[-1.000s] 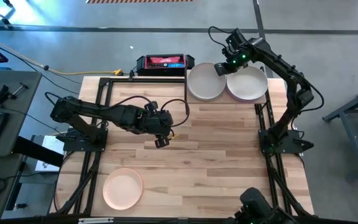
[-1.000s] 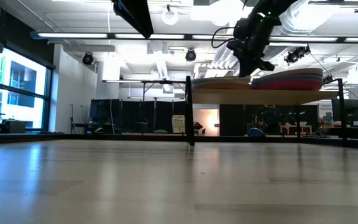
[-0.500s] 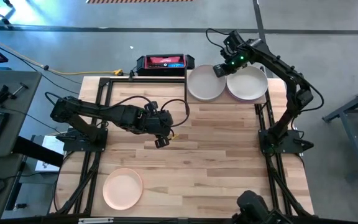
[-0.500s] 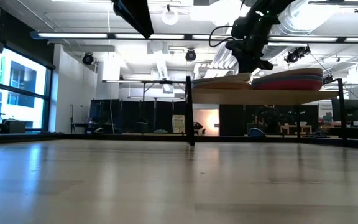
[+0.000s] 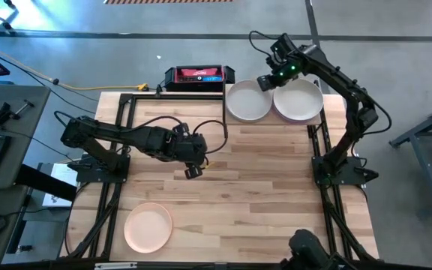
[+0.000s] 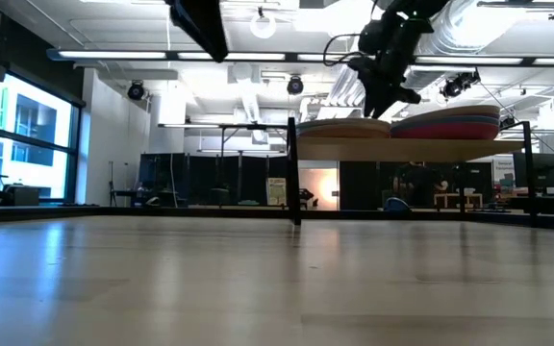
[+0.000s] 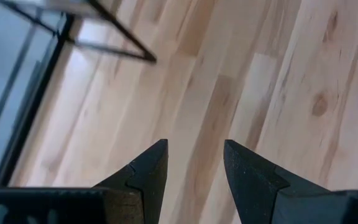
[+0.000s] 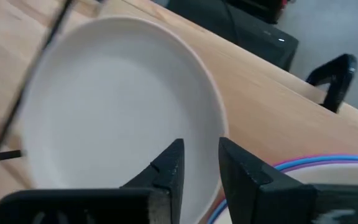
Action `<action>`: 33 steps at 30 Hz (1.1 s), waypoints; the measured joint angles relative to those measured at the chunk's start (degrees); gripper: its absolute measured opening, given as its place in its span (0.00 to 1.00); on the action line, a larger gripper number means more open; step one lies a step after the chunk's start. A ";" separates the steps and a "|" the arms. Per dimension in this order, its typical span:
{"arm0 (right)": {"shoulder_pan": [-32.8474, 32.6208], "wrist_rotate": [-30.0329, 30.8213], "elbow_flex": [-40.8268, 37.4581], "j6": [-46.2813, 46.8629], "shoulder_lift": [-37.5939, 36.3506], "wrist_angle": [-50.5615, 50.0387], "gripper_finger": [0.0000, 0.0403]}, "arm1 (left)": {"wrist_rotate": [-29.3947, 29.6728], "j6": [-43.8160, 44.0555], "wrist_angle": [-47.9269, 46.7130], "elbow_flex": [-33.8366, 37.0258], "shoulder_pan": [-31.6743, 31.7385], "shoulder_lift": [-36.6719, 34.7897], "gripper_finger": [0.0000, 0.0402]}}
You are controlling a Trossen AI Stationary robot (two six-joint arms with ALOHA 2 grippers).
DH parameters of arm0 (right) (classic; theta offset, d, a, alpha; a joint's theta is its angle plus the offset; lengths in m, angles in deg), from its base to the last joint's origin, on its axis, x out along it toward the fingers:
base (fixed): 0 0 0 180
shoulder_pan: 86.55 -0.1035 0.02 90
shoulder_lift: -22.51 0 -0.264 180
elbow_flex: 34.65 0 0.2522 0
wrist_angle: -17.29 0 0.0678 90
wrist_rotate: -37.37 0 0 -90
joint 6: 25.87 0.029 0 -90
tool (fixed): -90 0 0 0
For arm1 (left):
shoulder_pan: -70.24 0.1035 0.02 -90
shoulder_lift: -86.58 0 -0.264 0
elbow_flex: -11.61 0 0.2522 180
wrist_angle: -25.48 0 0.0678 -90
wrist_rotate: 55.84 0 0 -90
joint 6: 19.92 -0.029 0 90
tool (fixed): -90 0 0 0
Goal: Place and stack plates onto a shelf
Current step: Stack the light pink plate on top of the gray plate on the shelf
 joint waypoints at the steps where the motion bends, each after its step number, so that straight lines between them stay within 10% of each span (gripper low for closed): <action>1: 0.00 -0.85 0.84 0.00 0.00 -0.59 0.19 | -0.61 0.94 -1.20 0.00 0.00 0.00 0.37; 33: -26.13 -7.49 5.69 2.58 -0.53 -16.44 0.19 | -20.69 27.74 -8.24 20.44 -19.95 0.00 0.37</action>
